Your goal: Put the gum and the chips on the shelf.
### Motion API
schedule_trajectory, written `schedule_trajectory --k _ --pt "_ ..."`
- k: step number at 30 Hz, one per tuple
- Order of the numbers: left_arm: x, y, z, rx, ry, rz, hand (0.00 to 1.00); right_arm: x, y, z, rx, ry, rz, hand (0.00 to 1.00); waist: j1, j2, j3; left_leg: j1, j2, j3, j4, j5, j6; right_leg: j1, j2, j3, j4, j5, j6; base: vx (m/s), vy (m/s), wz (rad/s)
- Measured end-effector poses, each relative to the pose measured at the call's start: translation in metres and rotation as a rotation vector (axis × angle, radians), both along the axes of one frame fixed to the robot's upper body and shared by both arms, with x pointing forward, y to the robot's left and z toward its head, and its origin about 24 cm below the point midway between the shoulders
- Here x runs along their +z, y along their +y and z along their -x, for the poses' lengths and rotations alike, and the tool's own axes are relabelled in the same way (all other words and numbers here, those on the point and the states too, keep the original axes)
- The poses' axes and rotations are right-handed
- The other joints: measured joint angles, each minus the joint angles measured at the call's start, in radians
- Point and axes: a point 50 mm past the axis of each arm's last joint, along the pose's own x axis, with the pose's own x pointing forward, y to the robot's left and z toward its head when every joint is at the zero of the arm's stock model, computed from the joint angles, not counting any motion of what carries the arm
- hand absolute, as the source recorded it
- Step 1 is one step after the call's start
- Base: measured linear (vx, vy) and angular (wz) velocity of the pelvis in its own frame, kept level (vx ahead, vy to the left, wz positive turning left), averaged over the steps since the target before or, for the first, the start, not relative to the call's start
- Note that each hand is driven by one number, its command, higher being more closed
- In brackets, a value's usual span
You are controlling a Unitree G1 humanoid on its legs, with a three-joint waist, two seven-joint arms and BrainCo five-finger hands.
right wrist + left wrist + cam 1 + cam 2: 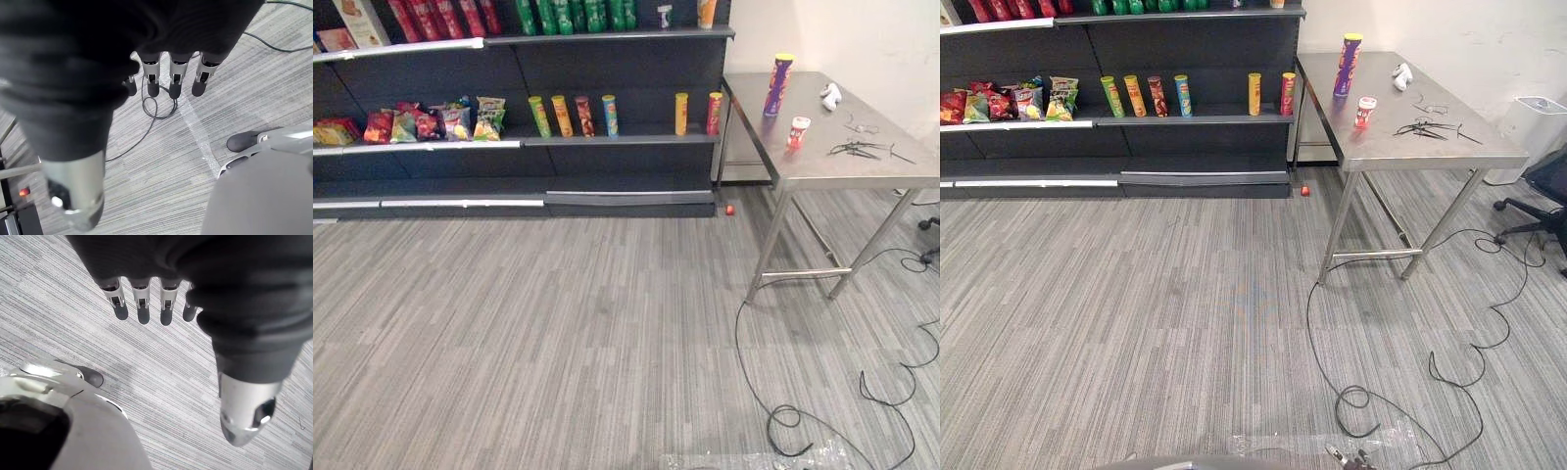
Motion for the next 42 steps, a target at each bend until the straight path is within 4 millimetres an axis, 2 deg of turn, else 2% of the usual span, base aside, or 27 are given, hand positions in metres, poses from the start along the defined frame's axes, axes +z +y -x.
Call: schedule_trajectory --k 10,15,22,28,36,39,42 --pt "0.001 0.001 -0.004 -0.007 -0.019 -0.011 0.0 -0.001 0.001 -0.003 -0.026 0.013 -0.022 0.0 0.001 -0.005 0.021 0.026 0.001 0.007 -0.04 0.015 -0.014 0.016 0.007 0.001 -0.016 0.0 0.002 0.0 0.0 0.0" --pt "0.001 0.001 -0.005 -0.008 -0.028 -0.011 0.0 0.002 0.002 -0.009 -0.029 -0.058 0.003 0.0 0.001 -0.005 0.032 0.027 0.004 0.021 -0.05 0.017 -0.013 0.013 0.011 0.007 -0.018 0.0 0.002 -0.02 -0.025 -0.04" --pt "0.001 0.001 -0.007 -0.006 -0.032 -0.01 0.0 0.001 0.006 -0.012 -0.008 -0.103 -0.129 0.0 0.002 -0.005 0.039 0.03 0.004 0.024 -0.058 0.017 -0.013 0.013 0.011 0.007 -0.02 0.0 0.002 0.0 0.0 0.0" --pt "0.001 0.001 -0.008 -0.012 -0.033 -0.013 0.0 0.0 0.005 -0.011 -0.074 -0.077 -0.108 0.0 0.002 -0.005 0.045 0.042 0.004 0.026 -0.062 0.017 -0.014 0.015 0.011 0.007 -0.019 -0.003 0.006 -0.01 -0.006 0.0" --pt "0.002 0.002 -0.009 0.003 -0.02 -0.043 0.0 0.004 0.007 -0.017 -0.091 -0.157 -0.062 0.0 0.002 -0.009 0.06 0.033 0.007 0.028 -0.044 0.01 -0.024 0.013 0.011 0.011 -0.013 -0.003 0.005 -0.04 -0.021 -0.01" --pt "0.003 0.004 -0.017 0.015 -0.039 -0.049 0.0 0.006 0.008 -0.028 -0.082 -0.197 -0.104 0.0 0.001 -0.004 0.089 -0.015 0.012 0.022 0.009 0.003 -0.035 -0.038 0.001 -0.004 0.066 -0.036 -0.006 -0.06 -0.033 0.12" --pt "0.005 0.011 -0.026 0.044 -0.051 -0.085 0.0 0.006 0.011 -0.037 -0.056 -0.204 -0.121 0.0 0.002 -0.028 0.122 -0.098 0.015 0.027 0.144 -0.019 -0.065 -0.095 -0.024 -0.028 0.164 -0.084 -0.028 -0.08 -0.03 0.3"
